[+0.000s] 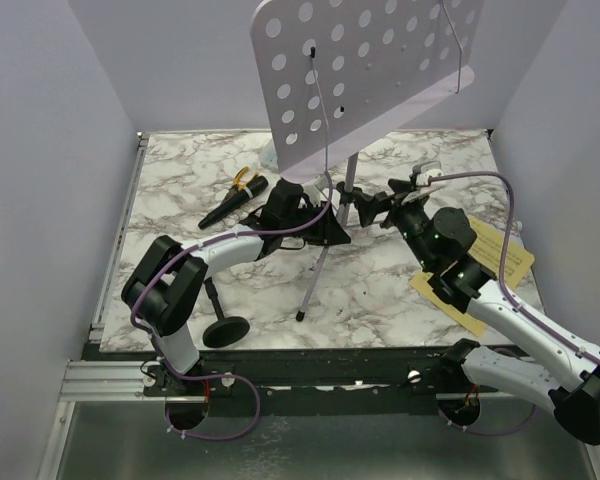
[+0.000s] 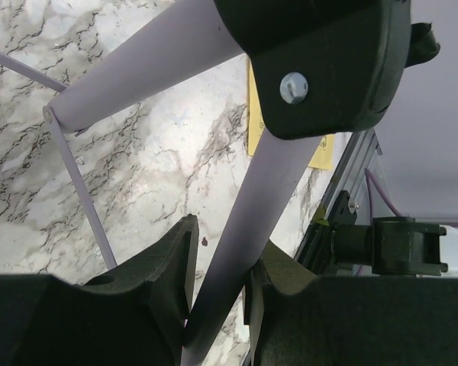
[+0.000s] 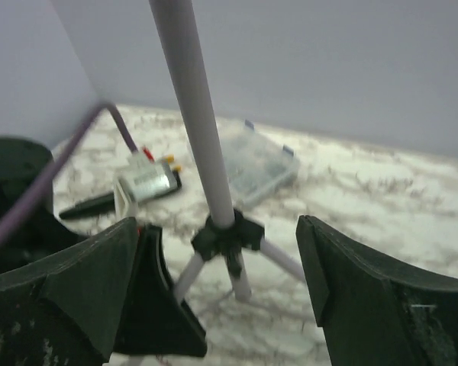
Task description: Set up the instrument practice props
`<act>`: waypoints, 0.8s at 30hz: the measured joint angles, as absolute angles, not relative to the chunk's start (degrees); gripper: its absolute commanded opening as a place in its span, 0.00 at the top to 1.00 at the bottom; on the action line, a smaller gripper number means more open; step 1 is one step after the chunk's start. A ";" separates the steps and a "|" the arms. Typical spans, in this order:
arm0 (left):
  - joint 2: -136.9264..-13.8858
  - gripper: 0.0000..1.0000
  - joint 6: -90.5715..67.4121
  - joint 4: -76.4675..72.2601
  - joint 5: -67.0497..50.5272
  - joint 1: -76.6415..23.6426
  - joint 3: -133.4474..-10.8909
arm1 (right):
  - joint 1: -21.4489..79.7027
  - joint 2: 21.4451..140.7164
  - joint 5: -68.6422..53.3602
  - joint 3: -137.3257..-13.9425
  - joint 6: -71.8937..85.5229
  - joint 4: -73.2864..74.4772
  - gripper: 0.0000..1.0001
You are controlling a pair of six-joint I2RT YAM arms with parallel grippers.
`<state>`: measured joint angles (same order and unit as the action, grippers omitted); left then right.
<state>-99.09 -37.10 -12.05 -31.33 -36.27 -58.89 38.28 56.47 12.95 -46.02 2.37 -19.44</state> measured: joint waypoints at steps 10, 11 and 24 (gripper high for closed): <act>-98.72 0.91 -36.32 -10.50 -30.44 -36.49 -59.48 | 29.32 55.92 -0.16 -40.10 18.22 -8.69 0.14; -98.72 0.91 -36.18 -10.35 -30.41 -36.49 -59.55 | 28.21 56.36 -1.80 -40.14 19.35 -8.67 0.17; -98.45 0.92 -35.86 -9.28 -29.71 -36.67 -59.88 | 25.19 65.54 -9.15 -44.77 28.40 -8.73 0.54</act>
